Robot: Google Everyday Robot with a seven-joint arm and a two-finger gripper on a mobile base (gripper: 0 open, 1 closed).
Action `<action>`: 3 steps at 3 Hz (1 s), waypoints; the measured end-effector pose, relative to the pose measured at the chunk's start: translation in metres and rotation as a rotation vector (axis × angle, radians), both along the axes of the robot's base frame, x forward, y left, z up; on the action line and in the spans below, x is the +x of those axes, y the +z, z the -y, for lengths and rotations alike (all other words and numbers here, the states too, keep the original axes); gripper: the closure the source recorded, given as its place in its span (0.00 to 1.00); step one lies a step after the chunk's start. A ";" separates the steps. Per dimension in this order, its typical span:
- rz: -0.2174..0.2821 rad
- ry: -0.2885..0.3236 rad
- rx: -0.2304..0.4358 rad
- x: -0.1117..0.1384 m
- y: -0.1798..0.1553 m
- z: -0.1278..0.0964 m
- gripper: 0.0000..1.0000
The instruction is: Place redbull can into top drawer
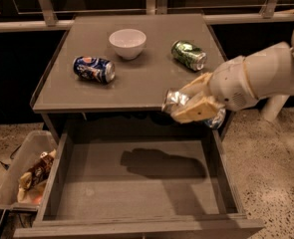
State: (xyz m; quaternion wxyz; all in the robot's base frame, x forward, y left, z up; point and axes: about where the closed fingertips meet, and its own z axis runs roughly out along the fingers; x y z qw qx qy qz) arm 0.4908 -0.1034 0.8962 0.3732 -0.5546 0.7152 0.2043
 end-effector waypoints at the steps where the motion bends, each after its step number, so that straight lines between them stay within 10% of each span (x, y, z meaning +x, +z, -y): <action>1: -0.073 -0.028 0.019 -0.030 -0.032 -0.028 1.00; 3: -0.102 -0.026 0.013 -0.040 -0.048 -0.035 1.00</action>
Offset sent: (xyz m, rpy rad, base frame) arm -0.0265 0.0249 -0.0279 0.0170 0.0639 -0.0237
